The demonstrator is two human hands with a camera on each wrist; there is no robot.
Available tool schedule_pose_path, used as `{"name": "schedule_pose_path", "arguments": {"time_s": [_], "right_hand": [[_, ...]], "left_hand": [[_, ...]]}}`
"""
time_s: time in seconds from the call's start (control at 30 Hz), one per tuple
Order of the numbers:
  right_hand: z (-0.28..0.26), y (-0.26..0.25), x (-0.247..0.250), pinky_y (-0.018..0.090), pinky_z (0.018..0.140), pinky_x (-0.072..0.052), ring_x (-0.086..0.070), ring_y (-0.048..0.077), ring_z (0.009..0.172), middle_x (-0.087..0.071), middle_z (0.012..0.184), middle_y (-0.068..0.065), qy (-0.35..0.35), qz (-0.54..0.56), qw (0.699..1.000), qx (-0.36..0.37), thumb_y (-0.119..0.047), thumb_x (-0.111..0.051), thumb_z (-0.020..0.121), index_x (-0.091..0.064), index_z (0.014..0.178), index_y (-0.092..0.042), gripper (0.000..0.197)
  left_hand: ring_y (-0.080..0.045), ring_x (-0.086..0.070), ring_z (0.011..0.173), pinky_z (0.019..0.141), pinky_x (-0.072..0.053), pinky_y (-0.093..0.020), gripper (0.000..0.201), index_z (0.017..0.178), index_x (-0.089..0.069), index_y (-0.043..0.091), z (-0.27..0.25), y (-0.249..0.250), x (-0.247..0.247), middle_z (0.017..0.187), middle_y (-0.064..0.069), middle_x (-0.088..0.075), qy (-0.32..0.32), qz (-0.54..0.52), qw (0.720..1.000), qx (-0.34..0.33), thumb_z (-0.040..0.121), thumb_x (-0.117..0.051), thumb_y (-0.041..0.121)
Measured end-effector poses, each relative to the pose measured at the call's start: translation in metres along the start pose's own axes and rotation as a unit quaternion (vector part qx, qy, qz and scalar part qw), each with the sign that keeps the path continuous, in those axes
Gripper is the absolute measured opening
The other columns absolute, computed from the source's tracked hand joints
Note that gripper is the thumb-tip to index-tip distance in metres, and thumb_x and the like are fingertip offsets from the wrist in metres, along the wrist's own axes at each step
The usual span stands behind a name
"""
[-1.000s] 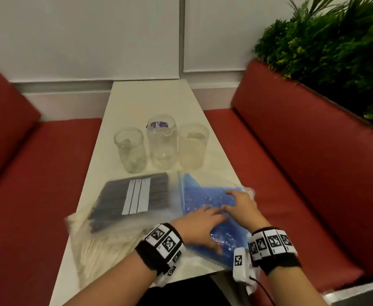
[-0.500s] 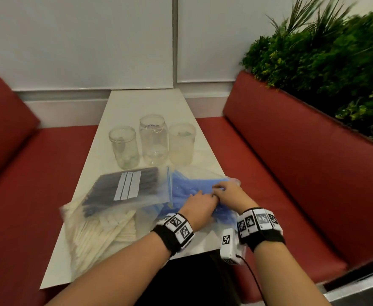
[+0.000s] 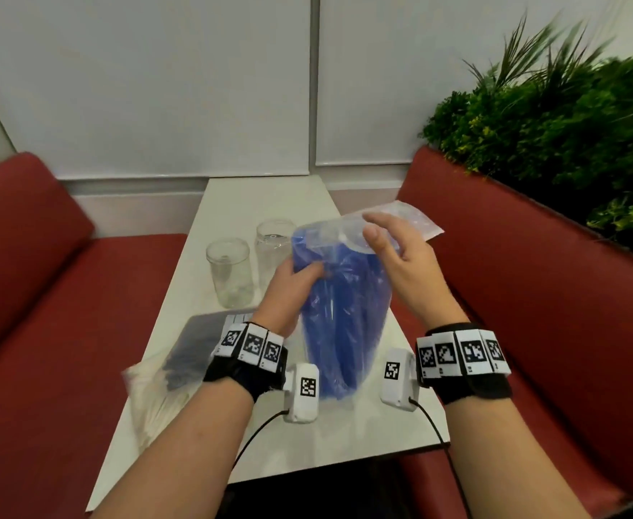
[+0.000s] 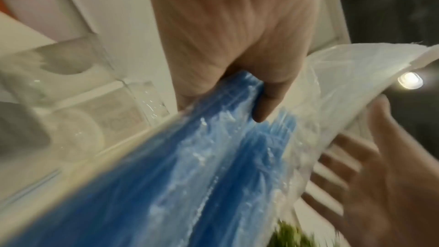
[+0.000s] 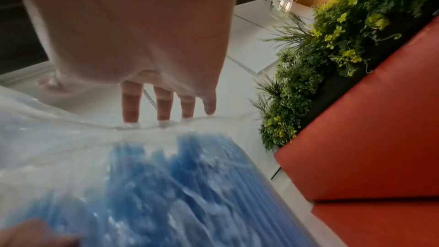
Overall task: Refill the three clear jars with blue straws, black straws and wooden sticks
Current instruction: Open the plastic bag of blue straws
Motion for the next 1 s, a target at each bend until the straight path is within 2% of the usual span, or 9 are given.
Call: {"name": "schedule_pose_path", "arguments": {"time_s": [0.13,0.27,0.37,0.43,0.53,0.63,0.77,0.83,1.0], "right_hand": [[0.001,0.01,-0.029,0.038,0.121,-0.031,-0.035,0.008,0.145,-0.043,0.154,-0.006,0.004,-0.021,1.0,-0.016,-0.058,-0.06,0.092,-0.046,0.149,-0.032,0.064],[0.009,0.017,-0.055,0.055,0.122,-0.017,-0.02,0.024,0.153,-0.034,0.161,-0.003,-0.013,-0.137,0.99,0.015,-0.047,-0.065,0.094,-0.046,0.148,-0.038,0.057],[0.023,0.023,-0.064,0.058,0.122,0.0,-0.024,0.016,0.151,-0.052,0.145,-0.016,0.01,-0.169,0.985,0.032,-0.026,-0.059,0.101,-0.062,0.132,-0.04,0.034],[0.037,0.022,-0.063,0.054,0.122,0.006,-0.05,0.01,0.133,-0.066,0.117,-0.021,0.04,-0.164,0.985,0.046,-0.02,-0.057,0.102,-0.069,0.119,-0.033,0.025],[0.063,0.013,-0.052,0.051,0.119,-0.023,-0.067,0.009,0.086,-0.07,0.085,-0.016,0.036,-0.186,0.98,0.066,-0.019,-0.054,0.101,-0.072,0.11,-0.027,0.021],[0.084,0.0,-0.036,0.047,0.08,-0.055,-0.067,0.019,0.076,-0.069,0.076,-0.008,0.01,-0.142,0.989,0.036,-0.025,-0.056,0.096,-0.076,0.104,-0.021,0.022],[0.086,-0.001,-0.034,0.044,0.074,-0.055,-0.066,0.022,0.078,-0.067,0.074,-0.004,0.015,-0.161,0.987,0.024,-0.019,-0.063,0.096,-0.077,0.1,-0.017,0.015],[0.078,0.003,-0.039,0.043,0.074,-0.053,-0.066,0.027,0.081,-0.071,0.078,0.003,0.019,-0.183,0.983,0.017,-0.019,-0.063,0.096,-0.076,0.101,-0.013,0.015],[0.05,0.009,-0.051,0.039,0.073,-0.049,-0.063,0.027,0.084,-0.07,0.088,0.006,0.061,-0.214,0.973,-0.055,-0.025,-0.064,0.097,-0.068,0.101,-0.015,0.012]], "left_hand": [[-0.028,-0.074,0.094,0.072,-0.06,-0.034,0.033,0.099,-0.077,0.021,0.001,0.007,0.036,0.103,-0.013,-0.076,-0.01,-0.084,0.996,0.028,0.078,-0.06,0.003],[-0.03,-0.072,0.096,0.077,-0.059,-0.037,0.038,0.109,-0.072,0.01,0.007,0.005,0.062,0.106,-0.018,-0.074,-0.033,-0.086,0.994,0.053,0.074,-0.059,0.001],[-0.029,-0.071,0.098,0.08,-0.06,-0.038,0.038,0.111,-0.07,0.01,0.018,-0.003,0.072,0.107,-0.016,-0.073,-0.061,-0.078,0.992,0.079,0.075,-0.058,0.001],[-0.031,-0.069,0.101,0.089,-0.058,-0.044,0.038,0.112,-0.069,0.009,0.027,-0.008,0.073,0.108,-0.016,-0.071,-0.083,-0.065,0.989,0.1,0.077,-0.058,0.0],[-0.033,-0.068,0.104,0.096,-0.055,-0.049,0.034,0.114,-0.066,0.007,0.035,-0.012,0.064,0.111,-0.019,-0.07,-0.096,-0.057,0.984,0.139,0.081,-0.064,0.002],[-0.028,-0.073,0.101,0.081,-0.059,-0.034,0.022,0.107,-0.072,0.013,0.043,-0.012,0.052,0.11,-0.016,-0.074,-0.106,-0.084,0.978,0.16,0.084,-0.074,0.012],[-0.022,-0.068,0.114,0.091,-0.058,-0.035,0.03,0.115,-0.07,0.027,0.049,-0.022,0.039,0.125,-0.008,-0.07,-0.098,-0.056,0.987,0.118,0.087,-0.073,0.038],[-0.013,-0.069,0.108,0.092,-0.057,-0.032,0.038,0.119,-0.06,0.033,0.05,-0.028,0.036,0.125,-0.004,-0.069,-0.03,0.092,0.992,0.078,0.087,-0.07,0.049],[-0.012,-0.055,0.105,0.093,-0.047,-0.027,0.051,0.133,-0.047,0.025,0.027,-0.022,0.034,0.122,0.008,-0.051,0.181,0.279,0.939,-0.083,0.089,-0.072,0.027]]}}
Point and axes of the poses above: each hand's wrist, its own z-axis towards the middle knuckle, its own x-axis out of the back of the hand, y = z × x, the point moved 1 cm from there along z, towards the middle knuckle
